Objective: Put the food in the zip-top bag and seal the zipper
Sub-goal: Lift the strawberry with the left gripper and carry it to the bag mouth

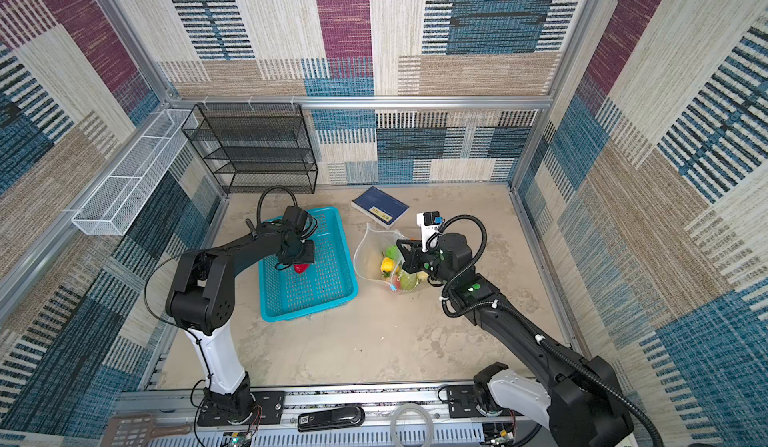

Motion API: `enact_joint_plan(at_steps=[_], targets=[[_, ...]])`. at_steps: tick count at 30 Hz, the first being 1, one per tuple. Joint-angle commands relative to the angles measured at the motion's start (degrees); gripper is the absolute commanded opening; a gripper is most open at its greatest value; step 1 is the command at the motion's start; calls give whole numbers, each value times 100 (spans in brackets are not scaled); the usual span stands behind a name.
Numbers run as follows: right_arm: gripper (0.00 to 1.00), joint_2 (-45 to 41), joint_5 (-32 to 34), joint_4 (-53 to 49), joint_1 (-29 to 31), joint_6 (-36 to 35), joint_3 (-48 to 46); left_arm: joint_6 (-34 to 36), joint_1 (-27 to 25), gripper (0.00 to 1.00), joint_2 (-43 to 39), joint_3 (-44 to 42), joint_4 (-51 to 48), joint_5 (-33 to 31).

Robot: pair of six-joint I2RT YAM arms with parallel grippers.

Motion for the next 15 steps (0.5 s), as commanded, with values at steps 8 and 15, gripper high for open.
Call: enact_joint_plan(at_steps=[8, 15], targets=[[0, -11, 46, 148, 4, 67, -23, -53, -323, 53, -1331, -450, 28, 309], [0, 30, 93, 253, 4, 171, -59, -142, -977, 53, -2358, -928, 735, 1305]])
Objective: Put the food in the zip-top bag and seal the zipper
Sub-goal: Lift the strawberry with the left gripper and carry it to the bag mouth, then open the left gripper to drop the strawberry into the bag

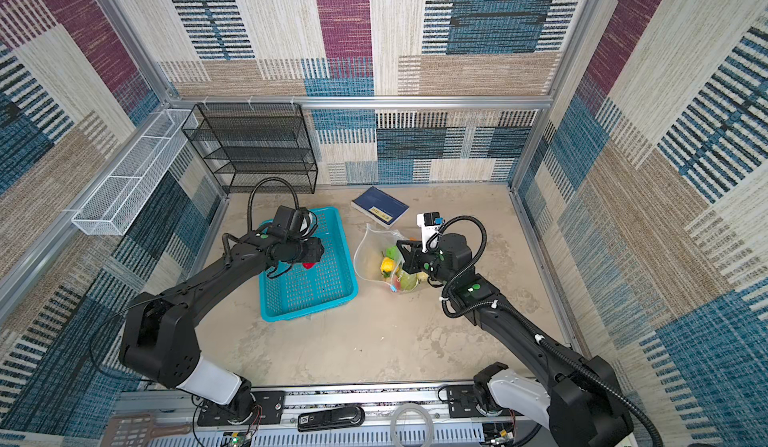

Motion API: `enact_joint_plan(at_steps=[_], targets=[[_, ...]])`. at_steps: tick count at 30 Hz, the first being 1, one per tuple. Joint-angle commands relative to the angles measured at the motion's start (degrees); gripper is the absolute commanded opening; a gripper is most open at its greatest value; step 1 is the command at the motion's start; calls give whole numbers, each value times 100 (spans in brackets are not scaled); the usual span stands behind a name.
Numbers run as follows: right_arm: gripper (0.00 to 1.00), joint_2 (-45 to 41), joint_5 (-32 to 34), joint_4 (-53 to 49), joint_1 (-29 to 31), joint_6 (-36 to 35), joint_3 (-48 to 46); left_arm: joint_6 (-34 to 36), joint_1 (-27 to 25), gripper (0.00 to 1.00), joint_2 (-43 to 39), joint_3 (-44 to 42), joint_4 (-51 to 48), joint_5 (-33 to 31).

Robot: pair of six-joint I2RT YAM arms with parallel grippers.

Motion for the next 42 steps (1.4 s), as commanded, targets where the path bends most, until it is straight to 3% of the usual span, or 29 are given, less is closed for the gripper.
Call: enact_joint_plan(at_steps=[1, 7, 16, 22, 31, 37, 42], targets=[[0, 19, 87, 252, 4, 98, -26, -177, -256, 53, -357, -159, 615, 707], [0, -12, 159, 236, 4, 170, -56, -580, -805, 53, -1012, -613, 1925, 1489], [0, -163, 254, 215, 4, 218, -66, -926, -1569, 52, -1229, -1038, 3539, 1863], [0, -212, 145, 223, 4, 227, -66, -776, -1927, 52, -553, -716, 3537, 1867], [0, -375, 108, 155, 4, 241, -140, -256, -2123, 50, 325, 95, 2657, 742], [0, -417, 116, 146, 4, 234, -169, -130, -2258, 50, 699, 382, 2208, 289], [0, -413, 113, 129, 4, 225, -170, -128, -2321, 56, 770, 473, 2109, 230]])
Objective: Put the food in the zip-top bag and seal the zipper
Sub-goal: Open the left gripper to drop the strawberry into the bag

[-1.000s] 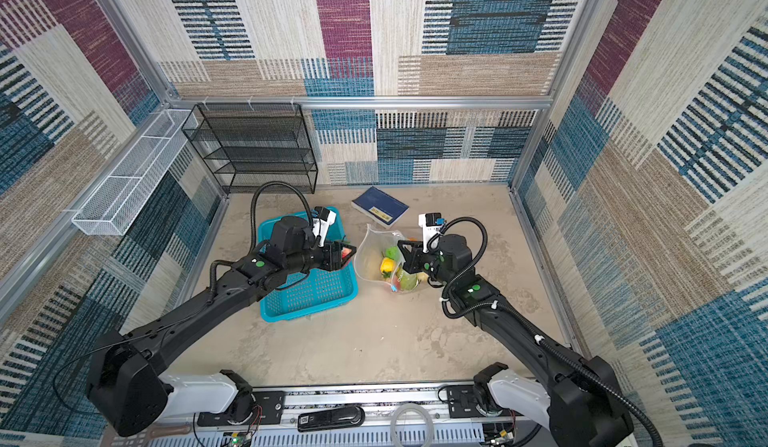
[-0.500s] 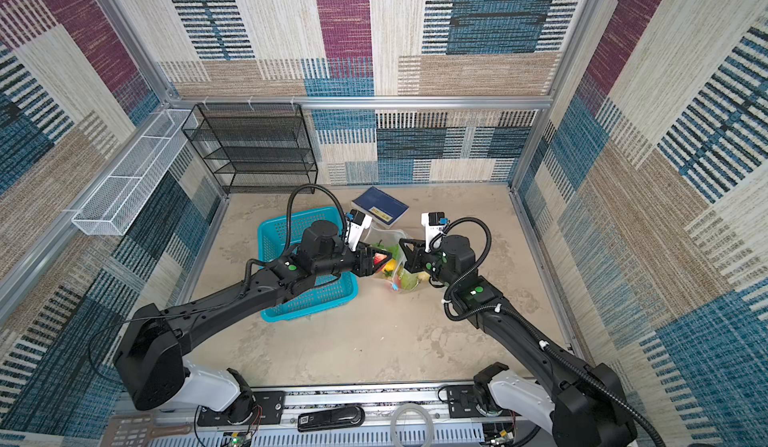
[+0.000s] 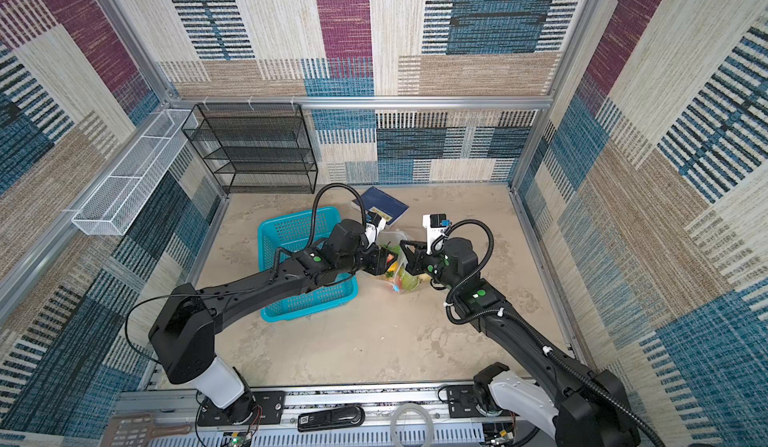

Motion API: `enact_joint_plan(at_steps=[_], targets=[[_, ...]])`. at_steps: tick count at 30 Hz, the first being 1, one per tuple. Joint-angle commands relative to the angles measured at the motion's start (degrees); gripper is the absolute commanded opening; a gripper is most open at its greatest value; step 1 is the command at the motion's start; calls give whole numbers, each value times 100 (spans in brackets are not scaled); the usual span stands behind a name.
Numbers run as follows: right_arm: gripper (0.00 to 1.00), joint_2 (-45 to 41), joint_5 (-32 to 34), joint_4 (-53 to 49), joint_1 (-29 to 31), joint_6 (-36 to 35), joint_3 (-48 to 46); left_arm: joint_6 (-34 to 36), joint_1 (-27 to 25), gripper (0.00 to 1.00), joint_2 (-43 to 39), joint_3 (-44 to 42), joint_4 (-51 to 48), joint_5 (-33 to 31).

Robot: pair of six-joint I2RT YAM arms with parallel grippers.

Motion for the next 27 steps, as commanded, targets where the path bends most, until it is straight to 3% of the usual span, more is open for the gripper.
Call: enact_joint_plan(at_steps=[1, 11, 20, 27], targets=[[0, -5, -13, 103, -2, 31, -7, 216, 1, 59, 7, 86, -135, -187], [0, 31, 70, 110, 11, 132, 9, 69, 1, 84, -470, 35, -311, -57], [0, 428, 219, 181, 4, 290, 319, -180, -127, 81, -1357, -572, -318, 84], [0, 758, 406, 250, 4, 415, 586, -849, -615, 78, -1709, -1099, -312, -150]])
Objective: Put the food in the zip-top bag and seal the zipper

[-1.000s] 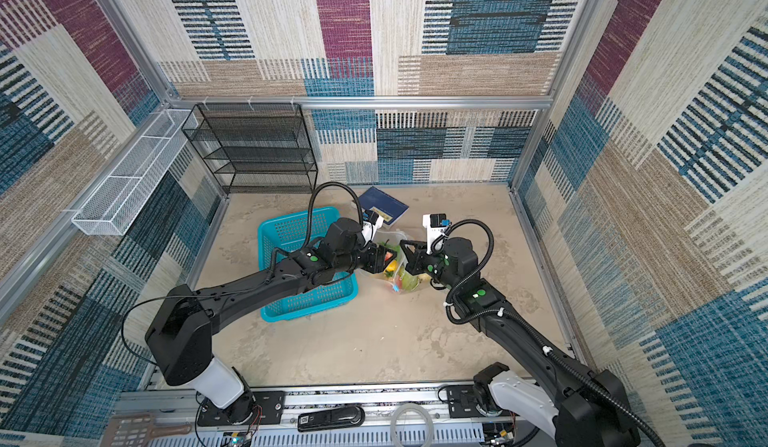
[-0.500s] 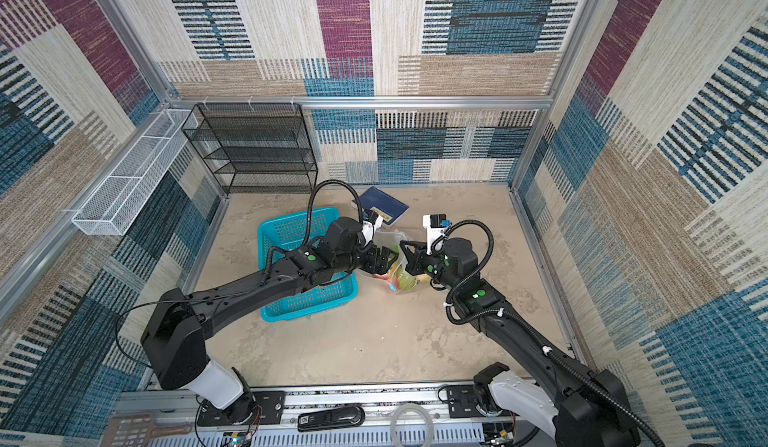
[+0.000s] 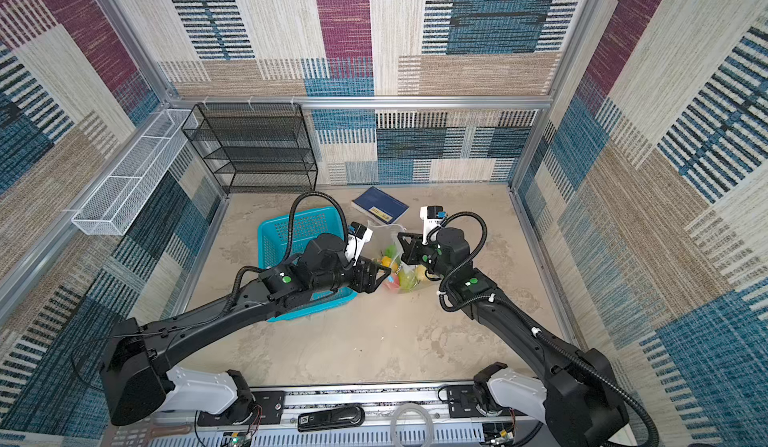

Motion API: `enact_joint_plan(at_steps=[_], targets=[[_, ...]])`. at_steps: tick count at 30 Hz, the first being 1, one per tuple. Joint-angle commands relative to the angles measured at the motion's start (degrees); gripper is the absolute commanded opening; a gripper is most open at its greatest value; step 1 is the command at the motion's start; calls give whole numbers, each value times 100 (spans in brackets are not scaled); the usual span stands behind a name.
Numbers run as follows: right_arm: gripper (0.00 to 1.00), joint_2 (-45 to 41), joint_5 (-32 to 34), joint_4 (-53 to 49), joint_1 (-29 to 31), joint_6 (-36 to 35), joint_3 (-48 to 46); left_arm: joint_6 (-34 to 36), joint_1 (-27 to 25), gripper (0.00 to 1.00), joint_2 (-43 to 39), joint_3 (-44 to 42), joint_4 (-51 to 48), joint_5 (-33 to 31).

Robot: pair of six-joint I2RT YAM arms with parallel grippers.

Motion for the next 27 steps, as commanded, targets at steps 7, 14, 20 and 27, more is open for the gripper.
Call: enact_joint_plan(at_steps=[7, 14, 20, 27], targets=[[0, 58, 94, 248, 6, 229, 55, -931, -547, 78, 420, -22, 95, -550], [0, -196, 129, 221, 2, 245, -70, -1002, -546, 78, 738, 205, 111, -1206], [0, -273, 34, 265, 4, 323, -156, -840, -547, 72, 1010, 367, 249, -1498], [0, -447, 18, 189, 4, 335, -292, -701, -544, 42, 1322, 546, 321, -1560]])
